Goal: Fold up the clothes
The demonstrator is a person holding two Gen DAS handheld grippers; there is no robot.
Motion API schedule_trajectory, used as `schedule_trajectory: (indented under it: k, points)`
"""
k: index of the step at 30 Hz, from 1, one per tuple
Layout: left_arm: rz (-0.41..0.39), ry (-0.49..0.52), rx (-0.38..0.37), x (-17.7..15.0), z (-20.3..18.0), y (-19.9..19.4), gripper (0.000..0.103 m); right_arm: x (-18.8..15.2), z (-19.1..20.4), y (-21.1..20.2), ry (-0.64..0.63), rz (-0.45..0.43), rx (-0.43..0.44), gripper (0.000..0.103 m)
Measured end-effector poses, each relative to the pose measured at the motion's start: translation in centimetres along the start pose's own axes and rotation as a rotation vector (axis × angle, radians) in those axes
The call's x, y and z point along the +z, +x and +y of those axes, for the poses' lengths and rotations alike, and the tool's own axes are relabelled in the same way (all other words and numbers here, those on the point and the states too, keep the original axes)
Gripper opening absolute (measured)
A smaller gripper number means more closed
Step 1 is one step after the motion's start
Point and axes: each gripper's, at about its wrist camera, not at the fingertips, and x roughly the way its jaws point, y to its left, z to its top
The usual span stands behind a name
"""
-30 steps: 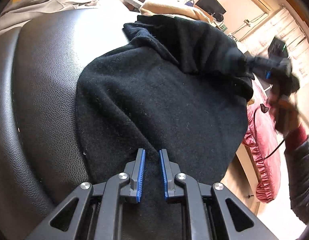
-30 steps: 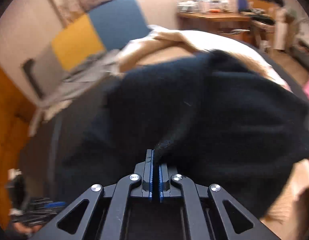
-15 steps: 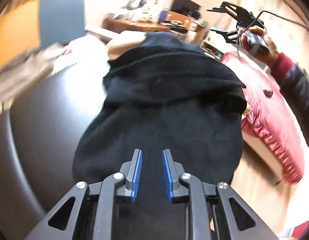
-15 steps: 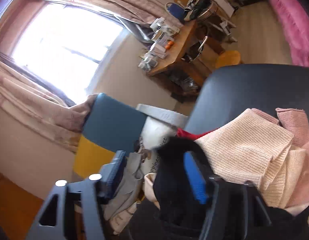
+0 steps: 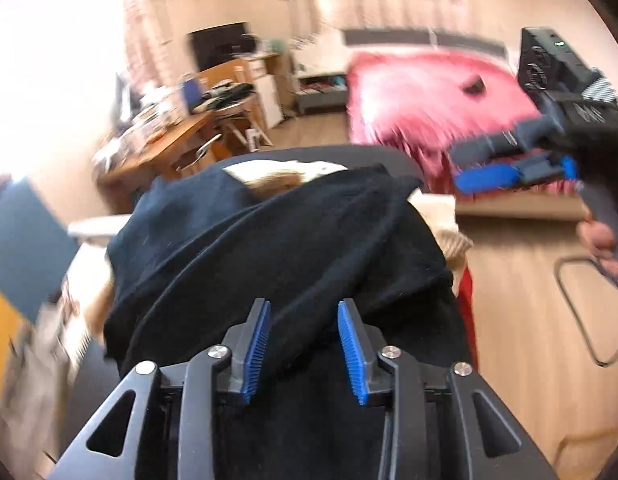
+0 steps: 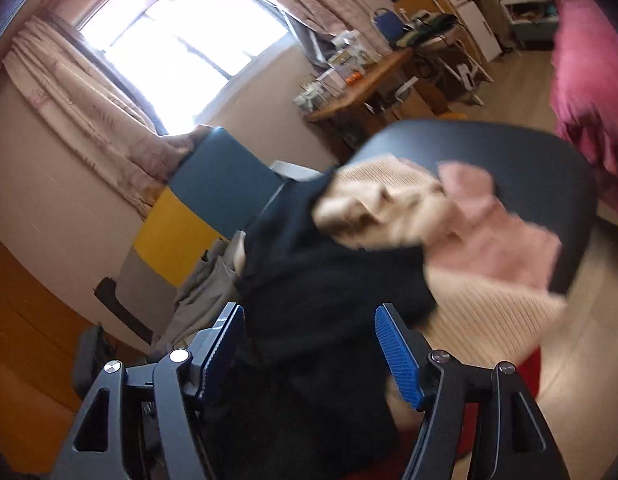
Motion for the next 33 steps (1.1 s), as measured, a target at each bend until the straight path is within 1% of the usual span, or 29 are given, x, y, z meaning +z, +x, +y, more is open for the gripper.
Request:
schedule_trajectory:
  k: [3,5,6,8,10,11,13,14,15,18,20,21,23,25,27,30,33]
  points:
    - [0.043,0.103,-0.019,0.9,-1.8,1.8,0.040,-3.7,-2.6,-0.8,0.061,0.013,-0.019,0.069]
    - [0.072,0.157,-0.022,1.4,-2.7,3.0,0.040,-5.0,-3.5,-1.5,0.094,0.017,-0.023,0.069]
    - [0.084,0.150,-0.013,1.5,-2.6,3.6,0.040,-5.4,-4.0,-1.7,0.110,0.018,-0.018,0.069]
    - [0.118,0.094,-0.040,2.0,-1.9,4.4,0.040,-6.2,-4.8,-1.8,0.146,0.021,0.004,0.069]
    - [0.113,0.062,-0.007,2.3,-1.1,4.8,0.040,-6.8,-5.3,-1.8,0.159,0.030,0.011,0.069]
    - [0.125,0.063,0.011,2.3,-1.0,5.2,0.040,-7.1,-5.5,-1.7,0.164,0.037,0.014,0.069]
    - [0.133,0.052,0.037,2.1,-1.0,5.4,0.019,-7.7,-6.0,-1.5,0.180,0.044,0.019,0.070]
    - [0.129,0.032,0.042,2.0,-0.8,5.3,0.004,-8.0,-6.2,-1.3,0.189,0.044,0.021,0.069]
    - [0.113,-0.016,0.030,2.2,0.0,4.8,0.004,-8.2,-6.4,-1.2,0.197,0.045,0.022,0.070]
    - [0.011,-0.237,-0.008,1.9,3.9,2.3,0.003,-8.9,-6.7,-0.4,0.205,0.057,0.011,0.070]
    - [-0.059,-0.461,-0.030,0.7,8.5,-0.3,0.003,-9.2,-6.3,0.0,0.172,0.065,-0.025,0.070]
    - [-0.101,-0.582,-0.034,-0.7,11.2,-2.1,0.003,-9.4,-5.9,0.2,0.156,0.069,-0.037,0.070]
    - [-0.170,-0.756,-0.021,-3.4,15.4,-5.4,0.003,-9.6,-5.2,0.6,0.127,0.079,-0.041,0.070]
    - [-0.223,-0.920,0.015,-8.1,19.4,-8.9,0.003,-9.8,-4.3,1.1,0.086,0.094,-0.050,0.070]
    - [-0.242,-1.029,0.085,-13.0,22.4,-12.1,0.003,-10.0,-3.5,1.9,0.072,0.116,-0.040,0.070]
    - [-0.233,-1.181,0.177,-20.7,25.9,-16.1,0.003,-10.6,-2.0,3.5,0.053,0.152,-0.018,0.070]
    - [-0.215,-1.312,0.246,-28.2,27.8,-19.2,0.003,-11.5,-0.3,5.5,0.029,0.202,0.001,0.070]
